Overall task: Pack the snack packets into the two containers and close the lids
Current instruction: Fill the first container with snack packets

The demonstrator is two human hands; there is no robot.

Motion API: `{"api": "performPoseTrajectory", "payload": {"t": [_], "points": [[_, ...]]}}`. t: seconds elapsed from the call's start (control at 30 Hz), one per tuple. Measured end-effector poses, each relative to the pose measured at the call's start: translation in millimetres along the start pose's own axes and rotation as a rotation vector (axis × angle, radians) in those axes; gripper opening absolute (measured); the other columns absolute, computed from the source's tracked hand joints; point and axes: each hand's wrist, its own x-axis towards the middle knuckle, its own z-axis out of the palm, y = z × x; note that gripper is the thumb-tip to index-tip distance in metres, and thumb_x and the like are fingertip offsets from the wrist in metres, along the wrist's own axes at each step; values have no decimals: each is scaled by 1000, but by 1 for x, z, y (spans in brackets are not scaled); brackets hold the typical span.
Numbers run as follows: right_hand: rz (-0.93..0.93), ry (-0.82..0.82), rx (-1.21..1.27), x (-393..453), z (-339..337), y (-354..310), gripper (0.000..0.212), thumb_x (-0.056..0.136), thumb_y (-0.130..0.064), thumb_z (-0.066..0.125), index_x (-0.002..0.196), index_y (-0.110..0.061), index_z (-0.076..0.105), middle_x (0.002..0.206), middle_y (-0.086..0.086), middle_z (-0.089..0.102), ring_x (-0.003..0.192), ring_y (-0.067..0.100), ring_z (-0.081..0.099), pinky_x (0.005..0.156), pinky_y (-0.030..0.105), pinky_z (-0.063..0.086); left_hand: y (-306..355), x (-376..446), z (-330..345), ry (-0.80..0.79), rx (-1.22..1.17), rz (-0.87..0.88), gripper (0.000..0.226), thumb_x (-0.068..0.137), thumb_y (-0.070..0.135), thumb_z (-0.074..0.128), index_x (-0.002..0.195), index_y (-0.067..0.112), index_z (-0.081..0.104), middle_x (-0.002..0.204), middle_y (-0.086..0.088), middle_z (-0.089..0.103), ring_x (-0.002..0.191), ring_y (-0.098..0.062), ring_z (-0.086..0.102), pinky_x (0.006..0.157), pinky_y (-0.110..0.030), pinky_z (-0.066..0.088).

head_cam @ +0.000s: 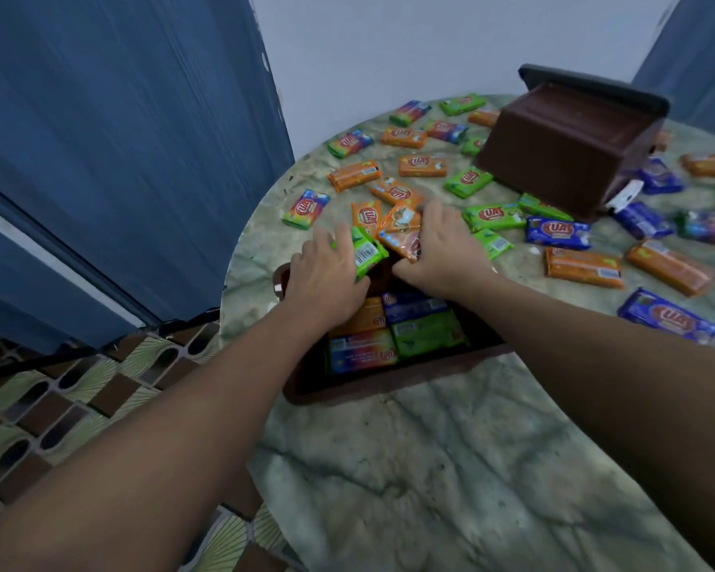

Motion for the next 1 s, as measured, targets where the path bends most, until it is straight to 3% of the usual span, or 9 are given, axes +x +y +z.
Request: {"api": "performPoseTrajectory", "payload": {"t": [0.2,0.37,0.6,0.8,0.9,1.0], "points": [[-109,-64,-128,-24,13,13,81,70,-45,76,134,-13,39,123,11,50,107,37,59,79,44,51,9,-19,19,-59,75,64,84,84,48,60,149,11,23,126,-17,45,110,-36,51,87,-46,42],[-254,-145,-386,-30,20,31,81,70,-53,78,133,-20,39,118,5,53,107,30,57,89,44,46,8,-29,33,-204,-10,31,81,81,57,58,143,19,22,126,-11,42,113,-33,48,94,-48,40],[-365,-190,-625,-33,27,38,76,77,-53,72,140,-25,40,127,1,55,117,26,53,103,43,39,4,-30,46,-295,3,122,64,86,32,67,138,23,30,125,-7,43,114,-32,46,93,-45,40],[-366,-226,-675,-30,28,39,63,89,-42,63,147,-30,40,133,1,50,121,25,53,108,42,34,0,-31,54,-294,17,118,66,90,30,66,148,25,35,135,-6,42,121,-29,42,97,-44,42],[-362,-210,-666,-28,30,39,41,93,-39,56,134,-34,57,126,-1,55,113,24,56,103,42,34,-1,-31,54,-270,-57,100,54,90,26,70,140,22,51,126,-3,46,112,-25,45,94,-41,48],[-356,-225,-647,-28,31,39,31,95,-39,52,125,-38,60,117,-4,63,103,21,63,99,40,32,0,-30,53,-260,-63,108,48,90,25,70,137,22,59,119,0,50,107,-23,46,94,-38,47]]}}
